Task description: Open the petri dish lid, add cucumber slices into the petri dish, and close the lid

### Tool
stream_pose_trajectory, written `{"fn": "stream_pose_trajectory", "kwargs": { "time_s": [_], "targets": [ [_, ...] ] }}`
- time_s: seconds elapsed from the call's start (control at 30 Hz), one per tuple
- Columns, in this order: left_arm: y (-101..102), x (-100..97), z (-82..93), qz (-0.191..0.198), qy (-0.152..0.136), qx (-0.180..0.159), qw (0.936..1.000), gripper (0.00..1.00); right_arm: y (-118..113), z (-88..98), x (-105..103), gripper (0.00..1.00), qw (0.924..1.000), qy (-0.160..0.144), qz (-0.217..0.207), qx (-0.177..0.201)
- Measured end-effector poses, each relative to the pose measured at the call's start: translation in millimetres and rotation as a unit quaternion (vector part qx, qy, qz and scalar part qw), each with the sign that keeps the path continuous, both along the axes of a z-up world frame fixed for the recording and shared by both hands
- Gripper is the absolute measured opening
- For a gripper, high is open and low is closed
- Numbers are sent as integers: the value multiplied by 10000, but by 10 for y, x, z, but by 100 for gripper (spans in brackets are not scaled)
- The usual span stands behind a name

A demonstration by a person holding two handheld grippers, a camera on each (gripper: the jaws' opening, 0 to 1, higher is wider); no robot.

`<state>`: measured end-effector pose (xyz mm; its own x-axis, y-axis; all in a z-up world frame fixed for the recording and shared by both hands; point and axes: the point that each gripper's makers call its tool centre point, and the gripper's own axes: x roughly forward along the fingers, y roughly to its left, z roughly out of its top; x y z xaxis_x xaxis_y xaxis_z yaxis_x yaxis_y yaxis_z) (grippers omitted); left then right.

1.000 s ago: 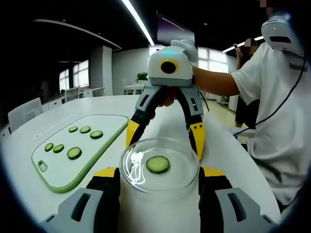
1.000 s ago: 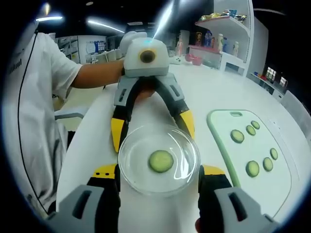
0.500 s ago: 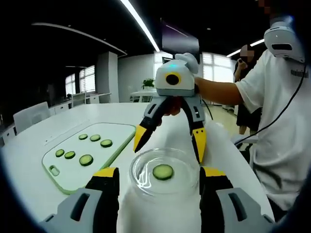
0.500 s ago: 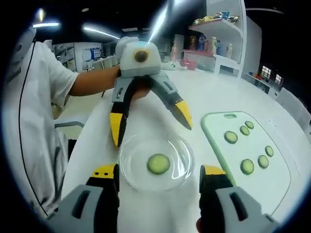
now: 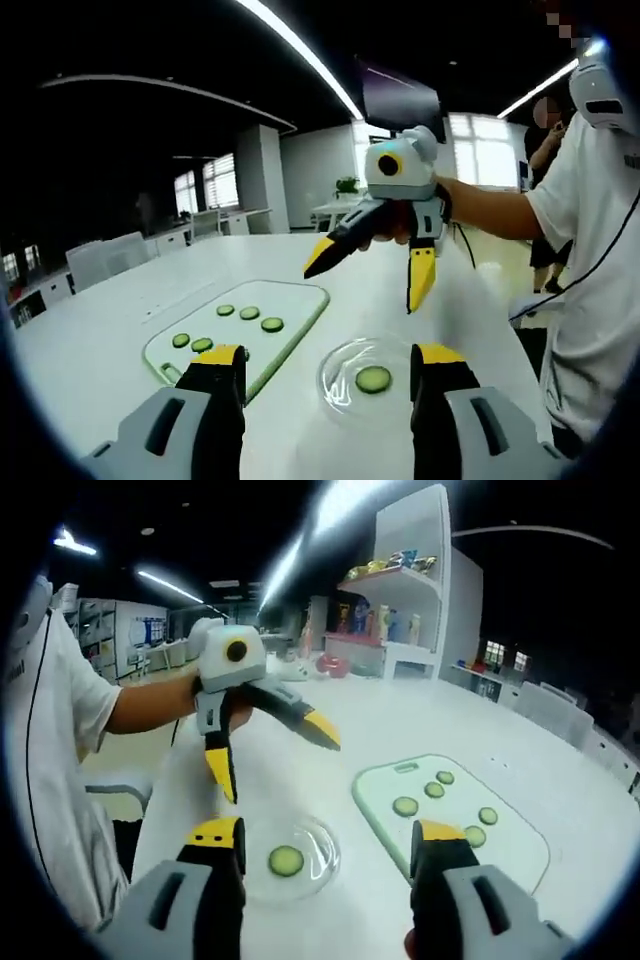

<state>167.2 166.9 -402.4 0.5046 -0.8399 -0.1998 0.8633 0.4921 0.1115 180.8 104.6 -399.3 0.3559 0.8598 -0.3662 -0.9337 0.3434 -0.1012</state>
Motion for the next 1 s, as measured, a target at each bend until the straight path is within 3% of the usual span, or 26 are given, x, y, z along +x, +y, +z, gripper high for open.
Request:
{"fn": "stream_pose_trajectory", "kwargs": {
  "time_s": [0.17, 0.43, 0.6, 0.77, 1.0],
  "targets": [
    [102, 30, 207, 297, -234, -121, 9992, 67, -137, 204, 70, 66, 9988, -125, -332, 344],
    [254, 60, 495, 965, -541, -355, 9932, 67, -462, 507, 228, 67, 9883, -596, -1159, 792],
    [316, 31, 555, 1109, -648, -361, 9911, 68, -666, 623, 215, 67, 9813, -691, -1452, 1053],
    [416, 48, 570, 1432, -762, -345, 9862, 67, -961, 746, 219, 67, 9692, -801, -1882, 1370],
    [738, 65, 560, 2001, -781, -480, 9755, 67, -1343, 792, 185, 67, 9548, -1027, -2393, 1435]
  ]
}}
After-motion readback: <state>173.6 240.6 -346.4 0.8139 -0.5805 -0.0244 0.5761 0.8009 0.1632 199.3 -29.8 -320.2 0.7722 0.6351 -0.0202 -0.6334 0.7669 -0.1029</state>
